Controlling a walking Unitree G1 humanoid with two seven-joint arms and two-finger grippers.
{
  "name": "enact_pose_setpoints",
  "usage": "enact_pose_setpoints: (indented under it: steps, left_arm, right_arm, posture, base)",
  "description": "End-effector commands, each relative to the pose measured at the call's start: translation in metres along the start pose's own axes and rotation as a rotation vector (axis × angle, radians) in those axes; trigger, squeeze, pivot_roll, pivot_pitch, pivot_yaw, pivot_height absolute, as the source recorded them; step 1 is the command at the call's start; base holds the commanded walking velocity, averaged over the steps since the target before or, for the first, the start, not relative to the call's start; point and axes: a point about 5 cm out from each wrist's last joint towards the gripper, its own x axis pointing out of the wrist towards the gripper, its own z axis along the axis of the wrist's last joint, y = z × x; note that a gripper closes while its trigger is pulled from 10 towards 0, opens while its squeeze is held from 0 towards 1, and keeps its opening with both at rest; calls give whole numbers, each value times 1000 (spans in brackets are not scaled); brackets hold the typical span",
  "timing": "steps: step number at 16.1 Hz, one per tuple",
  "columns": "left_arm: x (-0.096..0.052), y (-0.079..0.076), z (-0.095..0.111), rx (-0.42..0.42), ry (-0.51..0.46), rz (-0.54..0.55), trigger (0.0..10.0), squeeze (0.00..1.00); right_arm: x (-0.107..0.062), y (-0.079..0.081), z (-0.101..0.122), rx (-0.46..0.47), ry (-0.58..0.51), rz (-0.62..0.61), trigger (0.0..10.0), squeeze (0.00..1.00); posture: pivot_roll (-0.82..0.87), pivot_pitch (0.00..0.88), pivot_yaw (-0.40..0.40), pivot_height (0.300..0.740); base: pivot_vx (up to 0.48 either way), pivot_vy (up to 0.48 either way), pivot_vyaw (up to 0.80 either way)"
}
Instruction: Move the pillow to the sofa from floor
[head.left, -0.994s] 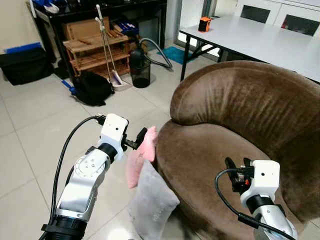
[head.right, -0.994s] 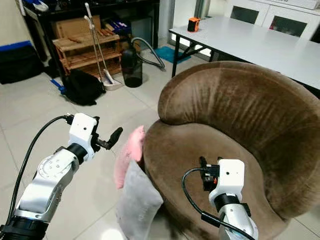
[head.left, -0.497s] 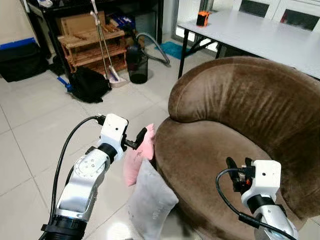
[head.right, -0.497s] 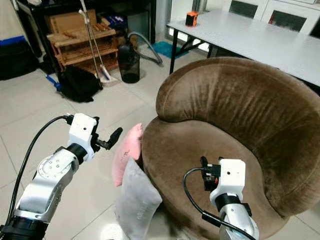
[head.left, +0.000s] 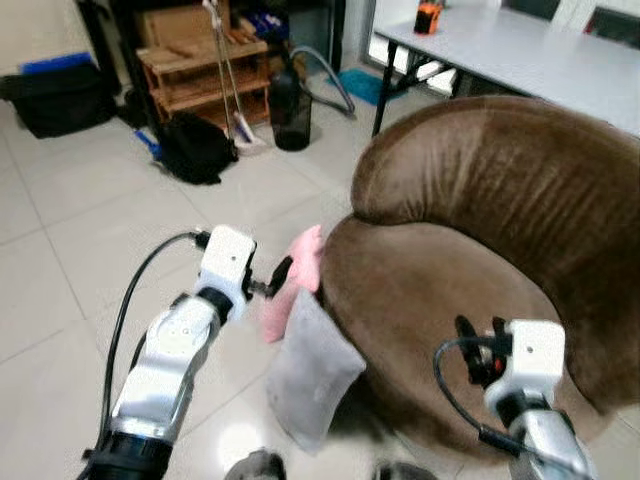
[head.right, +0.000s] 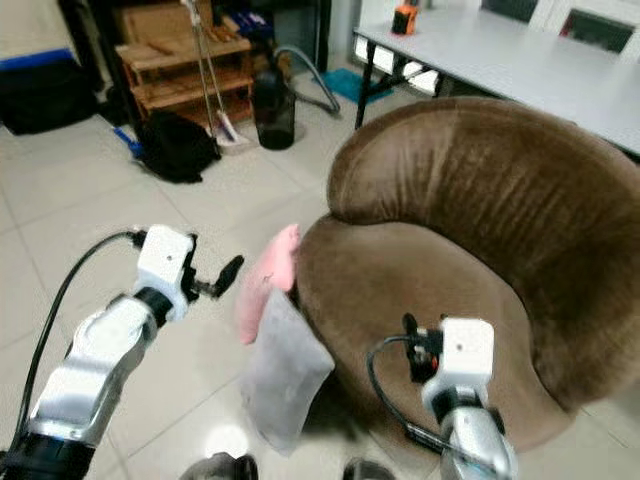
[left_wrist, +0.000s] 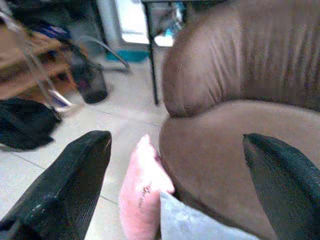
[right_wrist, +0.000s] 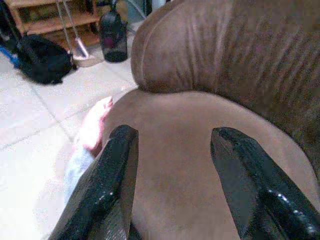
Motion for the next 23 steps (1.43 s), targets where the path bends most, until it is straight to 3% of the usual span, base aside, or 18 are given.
enact_pose_setpoints:
  steps: [1,5,20,23]
  left_arm:
    - [-5,4,-2,12,2,31,10000,0]
    - [-7,7,1,-11,-15,47,10000,0]
    - [-4,8,0,0,-5,33,10000,0]
    - [-2,5,-1,-4,2,6,10000,0]
  right_arm:
    - [5,1,9,-20,-29,26,10000,0]
    - [7,5,11,-46,-24,47,10000,0]
    - [8,3,8,-8,-15,4,10000,0]
    - [8,0,7,-8,-11,-10,10000,0]
  posture:
    - [-47,31,-2,740]
    - [-44,33,-15,740]
    - [-36,23,-4,740]
    - [-42,11,-4,740]
  base:
    - [0,0,0]
    - [253,0,600]
    - [409,0,0]
    - [262,0,-517]
